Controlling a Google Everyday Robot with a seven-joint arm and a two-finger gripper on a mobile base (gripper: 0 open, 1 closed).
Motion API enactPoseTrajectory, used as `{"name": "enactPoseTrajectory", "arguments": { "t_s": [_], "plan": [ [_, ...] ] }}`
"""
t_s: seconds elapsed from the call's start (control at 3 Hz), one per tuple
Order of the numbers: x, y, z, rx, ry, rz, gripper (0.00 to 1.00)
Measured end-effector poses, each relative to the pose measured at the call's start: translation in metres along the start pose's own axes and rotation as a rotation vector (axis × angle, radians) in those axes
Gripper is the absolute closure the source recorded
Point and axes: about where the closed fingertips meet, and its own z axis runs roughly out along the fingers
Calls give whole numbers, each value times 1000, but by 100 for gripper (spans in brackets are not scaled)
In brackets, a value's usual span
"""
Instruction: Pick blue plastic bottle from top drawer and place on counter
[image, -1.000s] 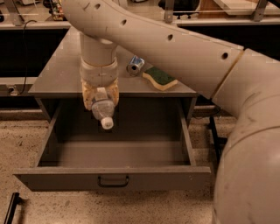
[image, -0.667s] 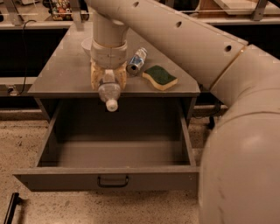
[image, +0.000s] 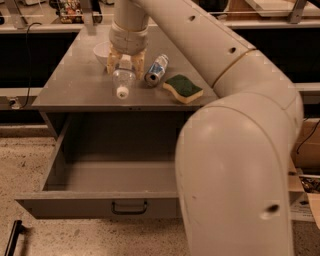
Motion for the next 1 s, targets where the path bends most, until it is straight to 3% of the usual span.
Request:
{"name": "enactPoseTrajectory", "arguments": {
  "t_s": [0.67, 1.0],
  "plan": [
    [50, 14, 33, -1, 14, 298, 100],
    [58, 18, 46, -40, 27, 385, 87]
  ]
}}
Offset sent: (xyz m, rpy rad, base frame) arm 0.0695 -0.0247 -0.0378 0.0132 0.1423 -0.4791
